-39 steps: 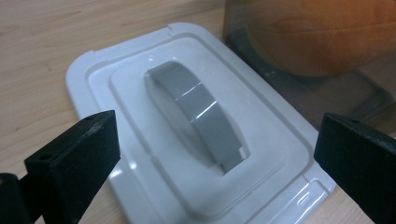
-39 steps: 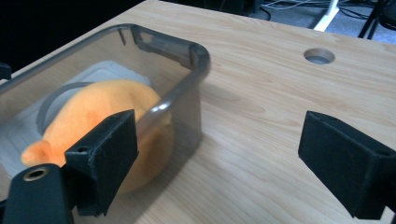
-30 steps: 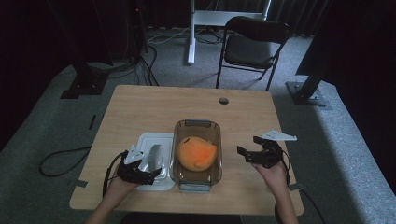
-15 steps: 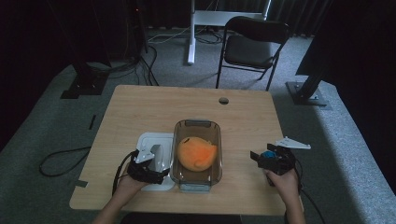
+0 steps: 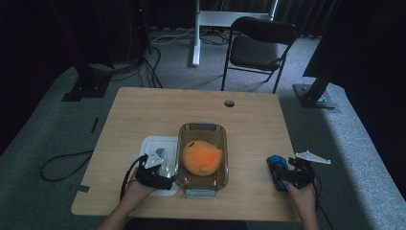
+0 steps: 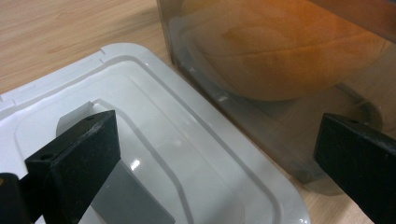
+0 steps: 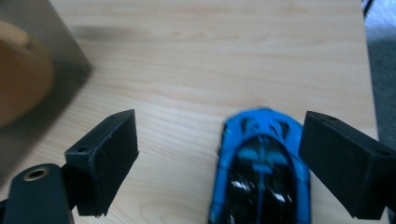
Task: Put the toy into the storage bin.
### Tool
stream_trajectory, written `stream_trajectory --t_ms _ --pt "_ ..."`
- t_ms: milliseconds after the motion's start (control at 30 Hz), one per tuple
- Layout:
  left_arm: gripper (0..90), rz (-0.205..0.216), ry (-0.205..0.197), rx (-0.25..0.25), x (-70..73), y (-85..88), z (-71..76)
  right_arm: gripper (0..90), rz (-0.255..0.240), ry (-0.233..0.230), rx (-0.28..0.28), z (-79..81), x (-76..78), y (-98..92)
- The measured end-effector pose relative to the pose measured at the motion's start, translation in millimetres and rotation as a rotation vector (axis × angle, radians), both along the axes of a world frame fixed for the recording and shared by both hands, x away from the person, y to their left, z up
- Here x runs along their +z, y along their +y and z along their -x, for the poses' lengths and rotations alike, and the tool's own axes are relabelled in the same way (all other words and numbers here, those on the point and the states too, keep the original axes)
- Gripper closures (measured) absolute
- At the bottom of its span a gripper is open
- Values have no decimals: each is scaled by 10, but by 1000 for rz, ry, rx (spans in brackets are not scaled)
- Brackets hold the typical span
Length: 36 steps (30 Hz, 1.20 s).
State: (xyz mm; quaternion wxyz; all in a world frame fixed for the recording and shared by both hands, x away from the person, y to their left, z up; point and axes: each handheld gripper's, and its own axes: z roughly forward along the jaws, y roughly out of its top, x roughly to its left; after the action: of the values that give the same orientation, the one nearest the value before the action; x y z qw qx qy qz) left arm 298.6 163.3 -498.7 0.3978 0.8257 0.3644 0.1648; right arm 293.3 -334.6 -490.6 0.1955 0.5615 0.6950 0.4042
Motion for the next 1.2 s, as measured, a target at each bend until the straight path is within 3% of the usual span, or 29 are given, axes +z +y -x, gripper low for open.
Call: stream_trajectory --t_ms 233,533,1200 --pt "10 1 0 -10 -2 -37 6 110 42 35 -32 42 -120 -57" --pt "10 6 1 -24 -5 -105 14 110 55 72 -71 55 -240 -123" --pt "10 10 6 -68 -19 -329 35 111 132 141 -85 -12 -413 -73"
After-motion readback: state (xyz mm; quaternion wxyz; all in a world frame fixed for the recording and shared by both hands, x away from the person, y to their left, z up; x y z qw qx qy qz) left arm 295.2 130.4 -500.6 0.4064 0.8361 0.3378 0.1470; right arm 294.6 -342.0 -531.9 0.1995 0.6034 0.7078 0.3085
